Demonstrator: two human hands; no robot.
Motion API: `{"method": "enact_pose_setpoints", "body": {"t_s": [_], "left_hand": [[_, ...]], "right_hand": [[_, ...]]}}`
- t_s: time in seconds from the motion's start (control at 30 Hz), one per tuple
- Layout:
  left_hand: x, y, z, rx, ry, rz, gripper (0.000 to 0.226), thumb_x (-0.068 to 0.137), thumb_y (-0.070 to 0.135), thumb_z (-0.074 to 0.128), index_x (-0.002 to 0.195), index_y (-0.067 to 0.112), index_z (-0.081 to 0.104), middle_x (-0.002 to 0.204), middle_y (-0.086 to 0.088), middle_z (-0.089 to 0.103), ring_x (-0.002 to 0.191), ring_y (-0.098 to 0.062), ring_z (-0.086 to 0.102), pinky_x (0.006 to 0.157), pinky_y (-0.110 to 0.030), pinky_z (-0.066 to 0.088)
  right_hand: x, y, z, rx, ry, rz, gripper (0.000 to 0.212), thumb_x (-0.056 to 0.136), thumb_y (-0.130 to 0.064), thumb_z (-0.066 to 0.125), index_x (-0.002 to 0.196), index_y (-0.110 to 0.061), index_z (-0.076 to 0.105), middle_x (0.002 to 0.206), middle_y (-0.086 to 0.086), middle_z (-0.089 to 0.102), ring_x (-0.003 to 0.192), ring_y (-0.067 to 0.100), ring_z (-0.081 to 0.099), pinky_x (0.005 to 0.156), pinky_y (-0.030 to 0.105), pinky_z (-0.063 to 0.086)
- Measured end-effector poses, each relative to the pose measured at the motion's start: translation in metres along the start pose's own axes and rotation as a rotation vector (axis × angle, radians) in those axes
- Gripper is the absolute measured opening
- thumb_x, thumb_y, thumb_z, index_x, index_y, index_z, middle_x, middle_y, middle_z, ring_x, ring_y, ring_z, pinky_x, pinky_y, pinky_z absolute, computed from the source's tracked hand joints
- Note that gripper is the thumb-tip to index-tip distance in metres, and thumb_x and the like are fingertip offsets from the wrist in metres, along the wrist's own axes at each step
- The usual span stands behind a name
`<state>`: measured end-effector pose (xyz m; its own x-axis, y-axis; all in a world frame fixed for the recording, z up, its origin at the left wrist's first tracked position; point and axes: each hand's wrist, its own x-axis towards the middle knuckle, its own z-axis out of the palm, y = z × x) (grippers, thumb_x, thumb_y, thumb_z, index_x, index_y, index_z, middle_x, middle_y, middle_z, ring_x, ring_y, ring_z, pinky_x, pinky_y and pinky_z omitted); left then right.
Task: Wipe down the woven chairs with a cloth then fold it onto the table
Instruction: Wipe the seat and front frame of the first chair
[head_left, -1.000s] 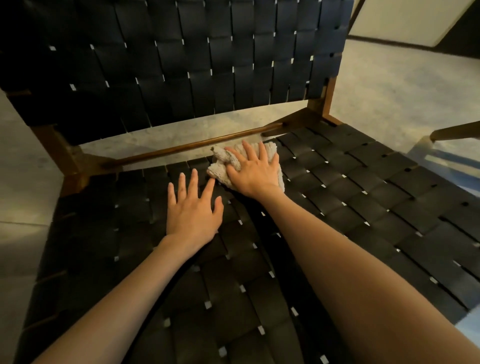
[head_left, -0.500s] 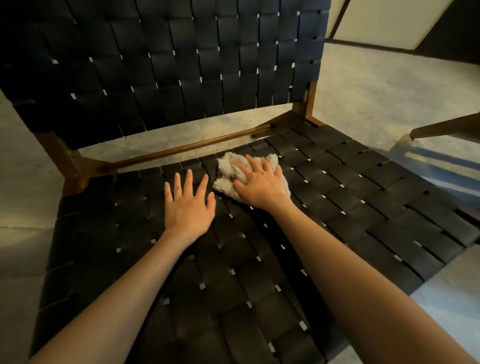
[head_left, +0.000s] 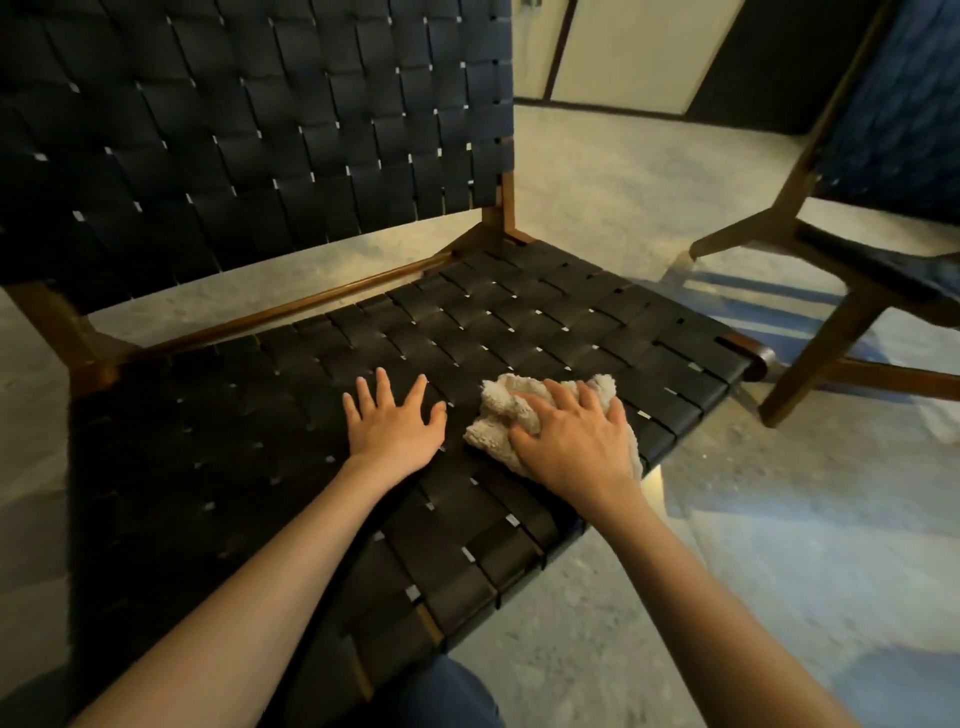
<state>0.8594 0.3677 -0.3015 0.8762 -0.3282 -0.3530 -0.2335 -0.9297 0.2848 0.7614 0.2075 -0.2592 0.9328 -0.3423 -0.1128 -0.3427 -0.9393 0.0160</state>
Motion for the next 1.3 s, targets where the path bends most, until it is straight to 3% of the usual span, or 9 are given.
{"method": "enact_pose_setpoints", "body": {"t_s": [0.23, 0.53, 0.77, 0.97, 1.13, 1.3], "left_hand": [[-0.003, 0.007, 0.005, 0.001, 0.003, 0.050, 0.063, 0.093, 0.065, 0.017, 0.149, 0.039, 0.004, 0.158, -0.011, -0.008, 0.144, -0.035, -0.011, 0.113, -0.052, -0.008], [0.034, 0.003, 0.004, -0.026, 0.054, 0.036, 0.060, 0.097, 0.057, 0.020, 0.151, 0.034, 0.005, 0.159, -0.007, -0.007, 0.145, -0.032, -0.011, 0.115, -0.047, -0.007], [0.076, -0.007, 0.001, 0.000, 0.172, 0.049, 0.055, 0.102, 0.038, 0.022, 0.151, 0.022, 0.004, 0.159, -0.008, -0.006, 0.145, -0.026, -0.010, 0.117, -0.043, -0.006], [0.105, -0.012, 0.003, 0.003, 0.265, 0.011, 0.061, 0.101, 0.040, 0.021, 0.150, 0.010, 0.001, 0.158, -0.010, -0.007, 0.145, -0.023, -0.010, 0.118, -0.039, -0.006], [0.123, -0.007, 0.004, 0.065, 0.298, 0.067, 0.060, 0.100, 0.043, 0.020, 0.151, 0.016, 0.005, 0.159, -0.010, -0.005, 0.145, -0.028, -0.010, 0.118, -0.043, -0.006], [0.138, -0.001, 0.006, 0.053, 0.296, 0.042, 0.068, 0.098, 0.051, 0.018, 0.151, 0.012, 0.000, 0.159, -0.008, -0.008, 0.145, -0.025, -0.011, 0.117, -0.047, -0.007]], "right_hand": [[-0.010, 0.020, -0.005, -0.051, 0.023, 0.148, 0.057, 0.092, -0.061, 0.025, 0.146, -0.044, 0.022, 0.158, 0.000, 0.018, 0.146, 0.032, 0.005, 0.112, 0.062, -0.003], [0.071, 0.006, 0.020, -0.019, -0.022, -0.082, 0.058, 0.091, -0.065, 0.023, 0.146, -0.049, 0.016, 0.160, -0.003, 0.011, 0.146, 0.030, 0.001, 0.112, 0.061, -0.004], [0.176, -0.040, 0.046, 0.014, 0.004, -0.161, 0.057, 0.093, -0.061, 0.023, 0.147, -0.047, 0.012, 0.160, -0.001, 0.007, 0.146, 0.032, -0.004, 0.111, 0.061, -0.009], [0.243, -0.066, 0.055, 0.039, 0.048, -0.210, 0.058, 0.094, -0.061, 0.021, 0.149, -0.044, 0.013, 0.160, 0.000, 0.007, 0.146, 0.032, -0.005, 0.112, 0.063, -0.007], [0.273, -0.075, 0.054, 0.055, 0.093, -0.208, 0.059, 0.093, -0.063, 0.022, 0.148, -0.041, 0.023, 0.160, 0.002, 0.013, 0.146, 0.034, 0.000, 0.111, 0.063, -0.005], [0.294, -0.059, 0.047, 0.013, 0.118, -0.151, 0.056, 0.093, -0.061, 0.026, 0.145, -0.041, 0.029, 0.158, 0.003, 0.019, 0.146, 0.034, 0.006, 0.111, 0.063, -0.002]]}}
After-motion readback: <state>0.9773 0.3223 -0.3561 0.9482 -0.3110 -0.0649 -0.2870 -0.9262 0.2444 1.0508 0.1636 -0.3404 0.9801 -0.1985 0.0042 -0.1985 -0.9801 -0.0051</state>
